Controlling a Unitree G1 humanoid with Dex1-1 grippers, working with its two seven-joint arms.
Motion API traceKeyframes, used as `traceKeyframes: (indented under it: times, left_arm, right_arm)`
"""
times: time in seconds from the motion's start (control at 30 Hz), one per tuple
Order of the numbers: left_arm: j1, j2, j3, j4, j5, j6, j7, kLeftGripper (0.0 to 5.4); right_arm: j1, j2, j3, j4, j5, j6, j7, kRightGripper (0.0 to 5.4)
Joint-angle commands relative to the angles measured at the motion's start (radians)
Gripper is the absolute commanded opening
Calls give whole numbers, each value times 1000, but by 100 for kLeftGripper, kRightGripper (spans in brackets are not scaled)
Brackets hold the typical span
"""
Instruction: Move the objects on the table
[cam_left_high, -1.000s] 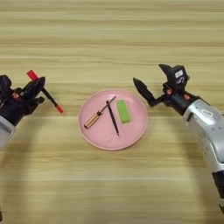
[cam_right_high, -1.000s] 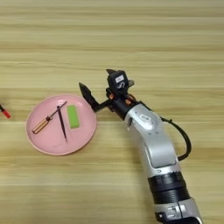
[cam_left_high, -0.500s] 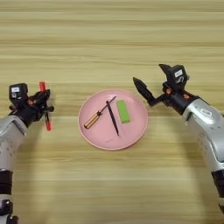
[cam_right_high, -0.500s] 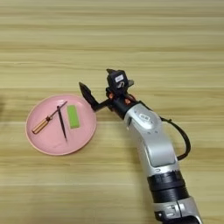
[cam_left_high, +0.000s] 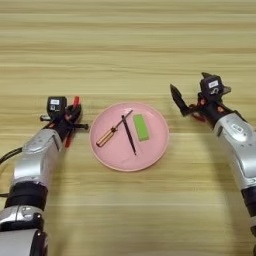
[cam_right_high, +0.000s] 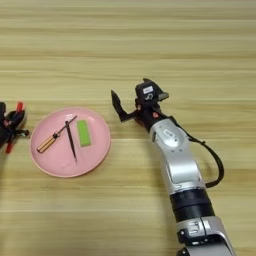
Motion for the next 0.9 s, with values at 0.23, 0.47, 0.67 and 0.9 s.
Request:
traceKeyframes:
  times: [0.23, 0.47, 0.67, 0.9]
  left_arm:
    - [-29, -17, -20, 192, 84, -102, 55, 47]
    - [-42, -17, -33, 236, 123, -119, 84, 99]
    - [-45, -19, -34, 244, 138, -135, 105, 144]
    - [-33, -26, -29, 192, 124, -138, 97, 205]
  right_arm:
    - [-23, -2, -8, 26, -3, -24, 3, 540]
    - [-24, -3, -10, 29, -2, -26, 2, 540]
    - [-27, -3, -11, 37, -3, -31, 3, 540]
    - [-25, -4, -11, 35, -3, -31, 4, 540]
